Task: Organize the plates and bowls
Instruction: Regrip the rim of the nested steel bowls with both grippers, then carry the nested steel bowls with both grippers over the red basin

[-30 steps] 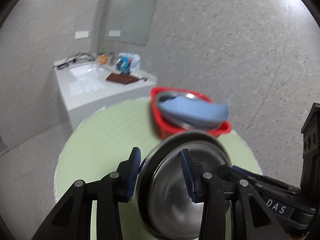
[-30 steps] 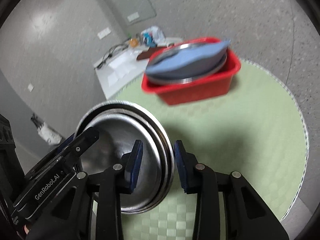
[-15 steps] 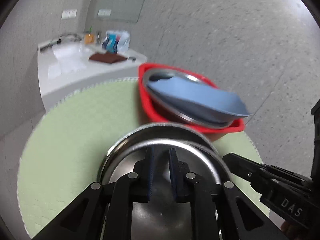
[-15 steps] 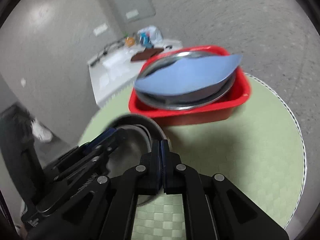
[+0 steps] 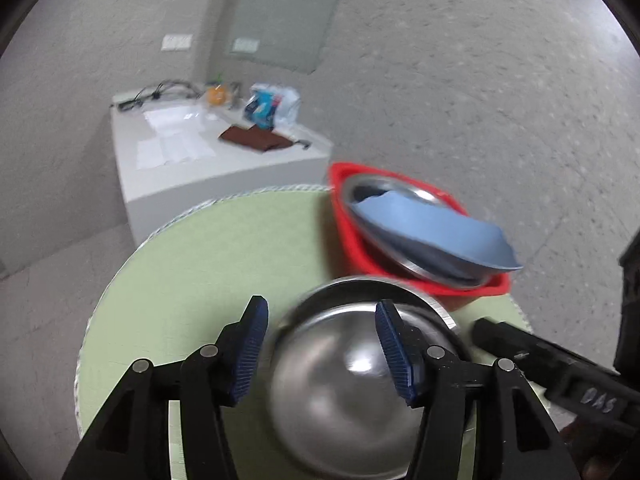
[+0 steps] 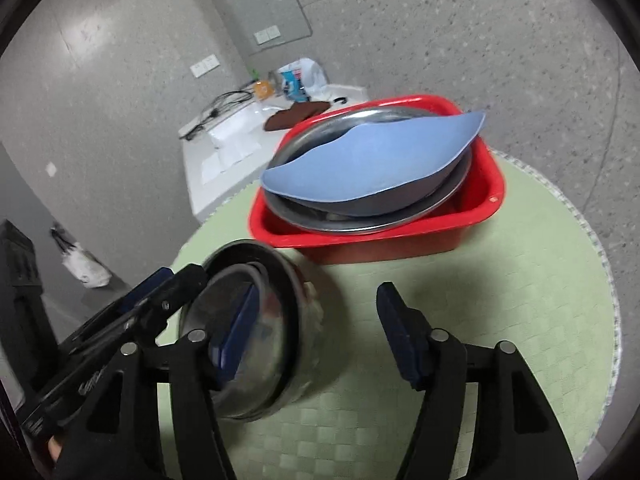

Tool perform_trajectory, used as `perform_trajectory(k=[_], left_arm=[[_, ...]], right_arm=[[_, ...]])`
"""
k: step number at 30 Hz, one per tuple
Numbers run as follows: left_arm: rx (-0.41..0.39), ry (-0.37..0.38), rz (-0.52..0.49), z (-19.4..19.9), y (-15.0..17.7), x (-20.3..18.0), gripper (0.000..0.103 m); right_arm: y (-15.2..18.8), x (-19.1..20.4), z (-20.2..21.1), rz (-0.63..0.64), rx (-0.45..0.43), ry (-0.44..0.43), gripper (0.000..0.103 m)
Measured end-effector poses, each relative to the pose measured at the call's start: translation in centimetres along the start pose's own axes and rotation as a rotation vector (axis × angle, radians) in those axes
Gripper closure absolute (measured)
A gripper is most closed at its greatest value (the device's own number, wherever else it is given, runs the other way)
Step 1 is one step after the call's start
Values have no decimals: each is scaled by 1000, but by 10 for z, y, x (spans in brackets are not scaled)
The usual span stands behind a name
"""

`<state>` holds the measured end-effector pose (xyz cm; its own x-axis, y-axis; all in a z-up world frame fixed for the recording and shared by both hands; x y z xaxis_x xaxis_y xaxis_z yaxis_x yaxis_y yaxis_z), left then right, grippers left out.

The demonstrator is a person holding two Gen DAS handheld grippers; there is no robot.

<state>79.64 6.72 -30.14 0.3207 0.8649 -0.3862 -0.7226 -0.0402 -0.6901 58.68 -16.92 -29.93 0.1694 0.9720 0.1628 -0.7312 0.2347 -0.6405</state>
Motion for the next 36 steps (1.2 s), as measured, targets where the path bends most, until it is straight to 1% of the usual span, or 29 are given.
perform_trajectory(k=[1,2,4,6,8,10,12,13,14,16,17,18,19,20,21,25,27,32,33,36], left_arm=[[-1,-13,23,2,6,5,53],[-3,-20,39,5,9,9,51],[33,-26,58,0,17,15,51],[75,-18,75,-10,22,17,51],[109,0,103,-15,33,20,49],[135,17,118,-18,33,20,48],[166,38,125,-21,36,22,47],[170,44,126,-23,36,22,47],[183,51,121,-25,38,20,47],[191,66,111,-24,35,19,47],[192,80,105,-22,34,17,49],[191,99,92,-21,33,14,51],[188,100,75,-22,31,11,51],[190,79,54,-22,30,9,52],[189,73,50,-22,31,10,52],[176,85,77,-21,29,12,53],[160,80,60,-17,28,8,54],[93,89,43,3,18,-4,55],[81,97,41,8,14,-7,55],[39,120,26,24,-2,-20,55]], right_arm=[[0,0,-1,-4,0,0,39],[2,1,-5,0,21,-8,39],[10,4,-13,-10,65,-34,39],[16,2,-22,-20,91,-29,38],[24,5,-30,-23,131,-54,38],[32,9,-38,-25,172,-84,38],[39,13,-46,-21,195,-101,43],[41,14,-48,-23,200,-109,48],[43,16,-52,-21,210,-112,51],[44,16,-56,-17,212,-110,57],[44,15,-58,-20,210,-113,61],[43,14,-59,-23,210,-113,64],[42,13,-60,-26,207,-111,69],[41,12,-60,-22,206,-108,70],[41,13,-61,-21,205,-113,70],[41,12,-56,-14,198,-117,71],[41,12,-50,-19,195,-126,71],[27,15,-30,-9,151,-138,71],[25,9,-25,-8,144,-143,71],[8,12,-7,-7,108,-155,71]])
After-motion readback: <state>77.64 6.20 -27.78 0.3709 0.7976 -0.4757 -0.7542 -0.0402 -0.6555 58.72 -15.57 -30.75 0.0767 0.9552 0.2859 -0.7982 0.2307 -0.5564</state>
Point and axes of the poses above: each gripper's, at about its wrist camera, not at the fingertips, and z roughly against the way its jaws point, x to its left, y to its underside, the point moved 9 cm from there along -z, roughly the way its jaws point, and after that the axes turned 11 degrees about y, right-handed, at the moved point
